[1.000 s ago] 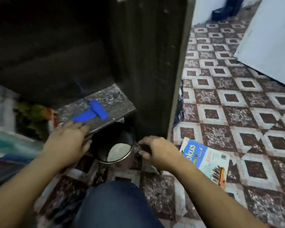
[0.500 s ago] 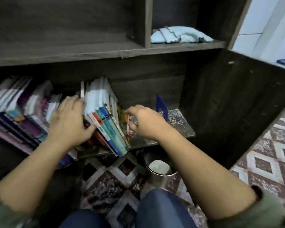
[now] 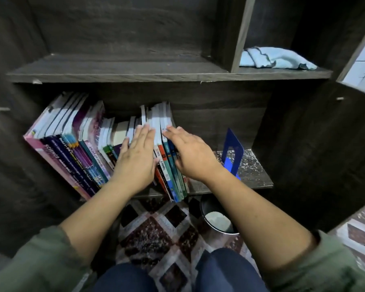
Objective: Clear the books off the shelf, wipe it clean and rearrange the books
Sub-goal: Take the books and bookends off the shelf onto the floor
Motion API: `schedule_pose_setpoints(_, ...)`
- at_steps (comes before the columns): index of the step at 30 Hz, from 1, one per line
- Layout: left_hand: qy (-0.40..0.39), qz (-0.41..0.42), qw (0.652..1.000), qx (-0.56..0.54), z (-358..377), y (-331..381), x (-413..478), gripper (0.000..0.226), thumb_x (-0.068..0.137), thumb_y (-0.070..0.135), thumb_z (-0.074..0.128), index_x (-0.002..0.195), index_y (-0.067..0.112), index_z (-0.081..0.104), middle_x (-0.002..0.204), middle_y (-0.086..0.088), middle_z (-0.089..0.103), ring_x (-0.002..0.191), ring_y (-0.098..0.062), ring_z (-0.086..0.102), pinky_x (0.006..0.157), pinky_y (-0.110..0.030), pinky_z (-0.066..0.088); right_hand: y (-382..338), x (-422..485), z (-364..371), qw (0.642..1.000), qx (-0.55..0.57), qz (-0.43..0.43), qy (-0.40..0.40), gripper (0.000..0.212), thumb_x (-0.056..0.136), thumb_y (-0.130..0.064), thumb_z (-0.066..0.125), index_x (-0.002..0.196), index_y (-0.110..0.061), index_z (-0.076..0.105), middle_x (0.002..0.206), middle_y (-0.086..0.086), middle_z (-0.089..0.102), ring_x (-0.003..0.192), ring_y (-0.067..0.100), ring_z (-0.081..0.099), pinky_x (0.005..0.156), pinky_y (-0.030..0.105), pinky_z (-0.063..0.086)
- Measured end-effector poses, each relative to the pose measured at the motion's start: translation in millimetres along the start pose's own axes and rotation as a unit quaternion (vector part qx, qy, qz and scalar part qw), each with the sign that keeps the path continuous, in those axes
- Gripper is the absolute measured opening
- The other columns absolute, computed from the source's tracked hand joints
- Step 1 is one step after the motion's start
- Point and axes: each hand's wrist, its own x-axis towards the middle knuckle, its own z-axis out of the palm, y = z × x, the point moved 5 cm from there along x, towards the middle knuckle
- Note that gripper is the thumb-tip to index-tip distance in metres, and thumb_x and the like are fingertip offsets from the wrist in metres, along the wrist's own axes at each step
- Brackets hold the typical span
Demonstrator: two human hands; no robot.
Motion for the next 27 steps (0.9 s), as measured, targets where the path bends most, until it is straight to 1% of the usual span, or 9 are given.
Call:
schedule_pose_setpoints(2,0.003,0.010,1.000,-0.008,1,2,0,0.071,0.099,0.030,0.047,0.154,0.013,0.006,0.162,-0.004,0.003,0.149,-0.018,-0.004,0.121,-0.041,0.005,2,-2,1,1.000,0.014,0.010,0.026,0.072,0.081,-0.010,0.059,0.149,-0.017,0.034,0.156,0.000,0.031,0.144,0.020,0.028,0.115,0.038,0.027)
schedule_pose_setpoints(5,-0.001,0.008,1.000,-0.015,1,3,0,0.069,0.098,0.028,0.049,0.154,0.013,0.010,0.162,-0.004,0.009,0.149,-0.018,-0.001,0.121,-0.041,0.007,2,-2,3,0.999,0.027,0.019,0.042,0.070,0.080,-0.011,0.058,0.146,-0.017,0.038,0.154,0.000,0.035,0.140,0.019,0.034,0.113,0.040,0.031)
schedule_pose_setpoints(8,-0.004,0.000,1.000,-0.020,1,3,0,0.070,0.097,0.026,0.050,0.154,0.013,0.011,0.162,-0.003,0.010,0.149,-0.018,0.000,0.121,-0.042,0.009,0,-2,7,0.998,0.038,0.021,0.041,0.071,0.080,-0.011,0.057,0.147,-0.018,0.034,0.156,-0.002,0.031,0.138,0.017,0.037,0.112,0.041,0.033)
schedule_pose_setpoints(12,-0.012,-0.010,1.000,-0.019,3,3,-1,0.072,0.097,0.025,0.051,0.154,0.014,0.008,0.162,-0.002,0.006,0.149,-0.018,-0.002,0.121,-0.043,0.009,-3,-5,13,0.997,0.067,0.026,0.039,0.073,0.081,-0.008,0.054,0.149,-0.019,0.030,0.159,-0.004,0.025,0.135,0.018,0.041,0.110,0.041,0.034)
schedule_pose_setpoints(17,-0.021,-0.010,1.000,-0.021,3,1,-1,0.077,0.095,0.018,0.052,0.154,0.016,0.003,0.162,-0.002,0.003,0.149,-0.018,-0.004,0.121,-0.044,0.011,-2,-8,9,0.996,0.077,0.029,0.045,0.074,0.081,-0.007,0.055,0.149,-0.019,0.029,0.159,-0.005,0.024,0.131,0.019,0.045,0.105,0.039,0.036)
schedule_pose_setpoints(20,-0.022,-0.011,0.999,-0.023,3,1,-1,0.078,0.095,0.015,0.053,0.154,0.017,0.002,0.162,-0.002,0.002,0.149,-0.017,-0.005,0.121,-0.043,0.011,-1,-7,8,0.996,0.066,0.023,0.053,0.074,0.077,-0.009,0.054,0.147,-0.021,0.032,0.156,-0.003,0.029,0.124,0.023,0.051,0.098,0.043,0.043)
schedule_pose_setpoints(23,-0.022,-0.015,0.999,-0.026,3,1,-1,0.079,0.095,0.014,0.053,0.154,0.019,0.001,0.162,0.000,0.000,0.148,-0.016,-0.006,0.121,-0.043,0.009,-4,-7,5,0.998,0.014,-0.008,0.063,0.072,0.078,-0.013,0.053,0.146,-0.028,0.035,0.150,0.001,0.038,0.107,0.028,0.059,0.086,0.043,0.048)
schedule_pose_setpoints(24,-0.021,-0.015,0.999,-0.025,3,1,-1,0.079,0.094,0.014,0.053,0.154,0.019,0.001,0.162,0.000,0.000,0.148,-0.016,-0.006,0.121,-0.043,0.009,-5,-6,5,0.998,0.001,-0.011,0.065,0.069,0.079,-0.014,0.053,0.145,-0.029,0.036,0.149,0.001,0.039,0.104,0.029,0.060,0.084,0.043,0.049)
schedule_pose_setpoints(27,-0.019,-0.015,0.999,-0.028,4,2,-1,0.080,0.094,0.012,0.053,0.154,0.019,0.001,0.162,0.001,0.000,0.148,-0.016,-0.006,0.121,-0.043,0.009,-4,-6,3,0.998,0.011,0.010,0.069,0.060,0.083,-0.016,0.051,0.141,-0.028,0.040,0.150,-0.001,0.036,0.105,0.029,0.059,0.082,0.043,0.050)
